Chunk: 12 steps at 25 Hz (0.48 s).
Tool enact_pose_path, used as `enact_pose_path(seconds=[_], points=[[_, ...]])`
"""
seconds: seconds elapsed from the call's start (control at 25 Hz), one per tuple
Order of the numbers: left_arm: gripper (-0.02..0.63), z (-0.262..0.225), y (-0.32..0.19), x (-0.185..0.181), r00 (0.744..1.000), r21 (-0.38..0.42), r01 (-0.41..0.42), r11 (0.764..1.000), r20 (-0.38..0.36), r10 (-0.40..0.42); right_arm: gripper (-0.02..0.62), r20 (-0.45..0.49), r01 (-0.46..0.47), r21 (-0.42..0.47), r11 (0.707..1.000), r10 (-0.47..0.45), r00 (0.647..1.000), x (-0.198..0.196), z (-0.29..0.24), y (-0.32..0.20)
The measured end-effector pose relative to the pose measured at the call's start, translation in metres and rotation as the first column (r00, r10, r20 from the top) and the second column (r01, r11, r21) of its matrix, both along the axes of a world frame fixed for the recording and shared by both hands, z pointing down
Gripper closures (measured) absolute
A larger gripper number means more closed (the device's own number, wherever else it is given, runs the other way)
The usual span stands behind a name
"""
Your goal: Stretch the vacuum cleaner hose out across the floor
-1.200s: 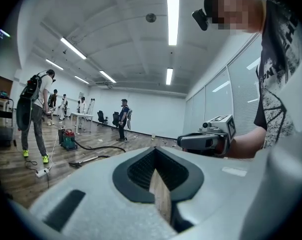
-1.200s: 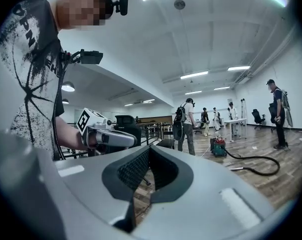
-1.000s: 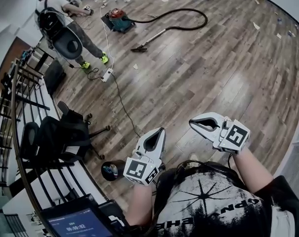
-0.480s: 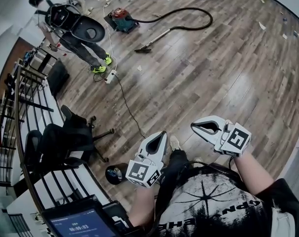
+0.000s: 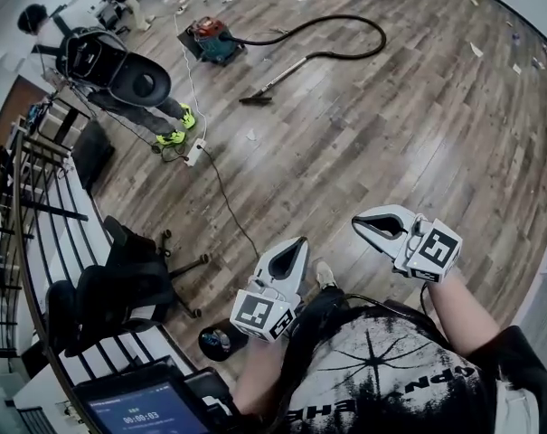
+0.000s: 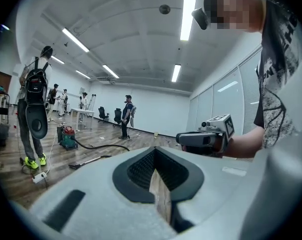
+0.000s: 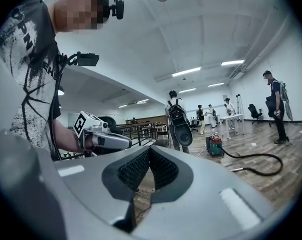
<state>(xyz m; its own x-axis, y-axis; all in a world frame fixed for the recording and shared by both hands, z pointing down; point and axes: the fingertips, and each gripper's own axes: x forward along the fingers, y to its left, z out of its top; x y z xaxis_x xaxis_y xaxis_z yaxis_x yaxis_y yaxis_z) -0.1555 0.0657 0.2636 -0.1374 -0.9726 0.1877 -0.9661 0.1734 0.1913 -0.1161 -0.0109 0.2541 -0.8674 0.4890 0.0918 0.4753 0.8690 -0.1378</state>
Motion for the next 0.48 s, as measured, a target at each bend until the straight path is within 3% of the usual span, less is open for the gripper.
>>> enact_pose_path(seconds=[0.24,0.48], points=[[0.606,-0.003,-0.011,-0.089,0.999,-0.009,-0.053,0.999,0.006,0.053,0.589,0.0,-0.024,0.008,1.0,0.024,1.0,-0.094,-0.004,-0.007],[0.606,-0.002,-0.023,-0.152,0.995,-0.004,-0.097,0.995,0.022,0.097,0.589,-0.004,-0.065,0.024,0.998,0.065,0.998,-0.156,0.0,-0.019]])
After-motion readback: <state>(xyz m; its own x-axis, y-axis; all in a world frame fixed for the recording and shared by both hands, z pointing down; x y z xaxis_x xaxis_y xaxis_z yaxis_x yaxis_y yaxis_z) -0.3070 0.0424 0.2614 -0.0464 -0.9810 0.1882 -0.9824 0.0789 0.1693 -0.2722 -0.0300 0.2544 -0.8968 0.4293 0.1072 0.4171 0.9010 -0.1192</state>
